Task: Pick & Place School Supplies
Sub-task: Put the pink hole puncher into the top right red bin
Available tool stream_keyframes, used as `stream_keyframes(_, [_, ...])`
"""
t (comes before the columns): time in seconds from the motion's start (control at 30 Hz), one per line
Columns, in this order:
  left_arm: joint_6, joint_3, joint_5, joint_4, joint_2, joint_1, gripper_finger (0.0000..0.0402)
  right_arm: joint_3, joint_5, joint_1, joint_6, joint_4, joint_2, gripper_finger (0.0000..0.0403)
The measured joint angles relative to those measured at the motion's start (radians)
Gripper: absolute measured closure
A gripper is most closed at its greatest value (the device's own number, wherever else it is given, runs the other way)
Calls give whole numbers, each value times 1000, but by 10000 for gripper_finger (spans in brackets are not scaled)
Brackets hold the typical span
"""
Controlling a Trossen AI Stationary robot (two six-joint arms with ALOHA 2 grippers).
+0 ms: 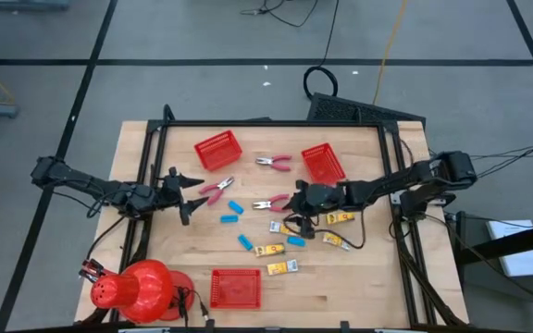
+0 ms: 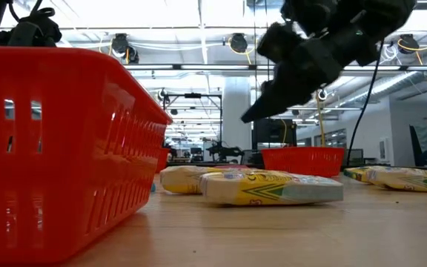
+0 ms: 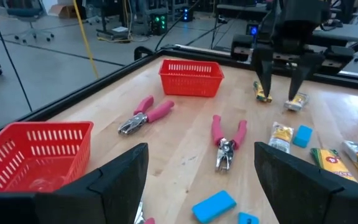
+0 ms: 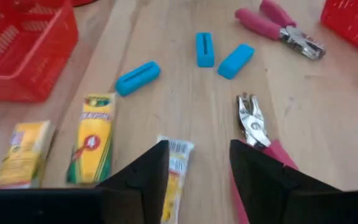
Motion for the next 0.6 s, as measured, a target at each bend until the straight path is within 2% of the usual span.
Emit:
stream_keyframes(0.23, [17, 0, -2, -4, 0, 10, 108, 126, 1, 11, -24, -87, 131, 183])
stream_keyframes(0.4, [19, 0, 6, -10, 0, 23, 108, 177, 20, 8, -55, -164, 191, 177])
stream_keyframes(0.6, [13, 0, 20, -8, 0, 25, 108, 189, 83, -20, -91, -234, 203, 177])
